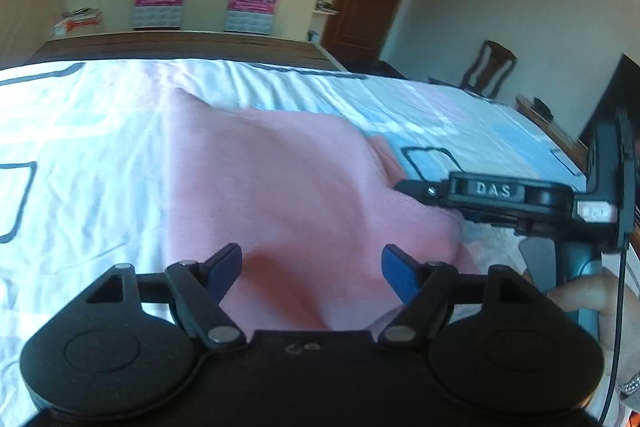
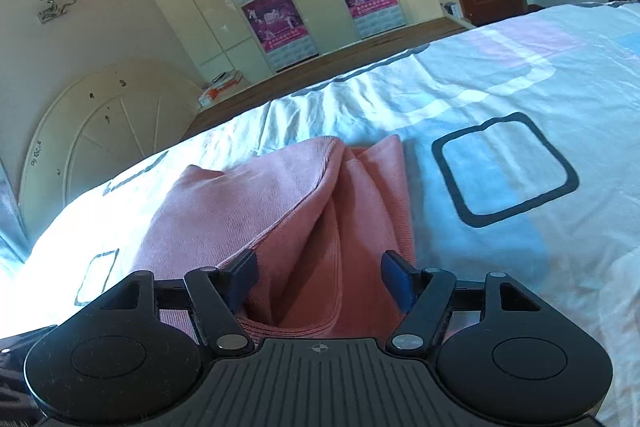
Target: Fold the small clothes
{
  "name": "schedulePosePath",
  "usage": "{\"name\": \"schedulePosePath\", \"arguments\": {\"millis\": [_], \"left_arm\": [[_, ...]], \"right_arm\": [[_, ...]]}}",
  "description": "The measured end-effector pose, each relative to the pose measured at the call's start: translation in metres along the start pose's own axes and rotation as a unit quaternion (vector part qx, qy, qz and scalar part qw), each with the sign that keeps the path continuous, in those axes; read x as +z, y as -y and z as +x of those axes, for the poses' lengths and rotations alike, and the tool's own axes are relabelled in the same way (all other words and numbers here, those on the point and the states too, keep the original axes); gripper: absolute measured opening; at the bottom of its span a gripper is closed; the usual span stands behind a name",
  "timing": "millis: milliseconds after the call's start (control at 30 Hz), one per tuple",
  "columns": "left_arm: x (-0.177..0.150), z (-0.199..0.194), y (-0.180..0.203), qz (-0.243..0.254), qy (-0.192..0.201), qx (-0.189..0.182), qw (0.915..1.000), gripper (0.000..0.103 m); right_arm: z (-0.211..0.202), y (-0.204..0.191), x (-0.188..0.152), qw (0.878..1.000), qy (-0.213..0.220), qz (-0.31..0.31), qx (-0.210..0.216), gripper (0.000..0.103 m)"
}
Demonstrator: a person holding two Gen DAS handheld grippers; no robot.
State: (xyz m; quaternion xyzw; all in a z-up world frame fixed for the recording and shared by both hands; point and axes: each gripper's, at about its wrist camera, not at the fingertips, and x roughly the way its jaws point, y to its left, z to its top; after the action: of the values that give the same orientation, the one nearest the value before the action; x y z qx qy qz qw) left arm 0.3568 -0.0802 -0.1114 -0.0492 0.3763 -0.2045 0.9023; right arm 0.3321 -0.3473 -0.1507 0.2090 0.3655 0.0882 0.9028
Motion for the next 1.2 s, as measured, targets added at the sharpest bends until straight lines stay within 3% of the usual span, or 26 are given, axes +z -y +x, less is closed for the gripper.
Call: {"name": "schedulePosePath", "arguments": {"millis": [133, 400, 433, 533, 700, 800, 867, 900, 1200], "left_arm": [[0.008, -0.006, -0.035, -0.043, 0.013, 0.043, 0.9981, 0.075], [0.018, 0.011, -0.049, -0.063, 0.009, 0.052, 0.9966, 0.075], [0.018, 0.013, -0.05, -0.063, 0.008, 0.052, 0.9966, 0.075], [0.019, 0.017, -0.052, -0.06, 0.007, 0.054, 0.9967, 0.075], [0.02, 0.022, -0.058, -0.066, 0.007, 0.06, 0.996, 0.076], [0.024, 0.028, -0.061, -0.069, 0.009, 0.068, 0.9953, 0.077], [0.026, 0.031, -0.062, -0.072, 0.009, 0.072, 0.9948, 0.077], [0.026, 0.032, -0.062, -0.072, 0.009, 0.073, 0.9947, 0.077], [0.035, 0.031, -0.044, -0.052, 0.021, 0.045, 0.9974, 0.077]], "right_arm": [[0.011, 0.0, 0.007, 1.0, 0.001, 0.003, 0.004, 0.069], [0.042, 0.003, 0.017, 0.998, -0.047, 0.018, 0.043, 0.069], [0.045, 0.002, 0.016, 0.997, -0.051, 0.017, 0.047, 0.068], [0.049, 0.001, 0.016, 0.996, -0.061, 0.014, 0.06, 0.048], [0.065, 0.004, 0.022, 0.998, -0.045, 0.001, 0.036, 0.048], [0.081, 0.006, 0.026, 0.997, -0.055, 0.008, 0.047, 0.047], [0.087, -0.001, 0.026, 0.997, -0.064, -0.009, 0.052, 0.015], [0.087, -0.004, 0.026, 0.996, -0.069, -0.011, 0.06, 0.013], [0.023, -0.015, 0.023, 0.995, 0.037, -0.087, -0.013, 0.011]]}}
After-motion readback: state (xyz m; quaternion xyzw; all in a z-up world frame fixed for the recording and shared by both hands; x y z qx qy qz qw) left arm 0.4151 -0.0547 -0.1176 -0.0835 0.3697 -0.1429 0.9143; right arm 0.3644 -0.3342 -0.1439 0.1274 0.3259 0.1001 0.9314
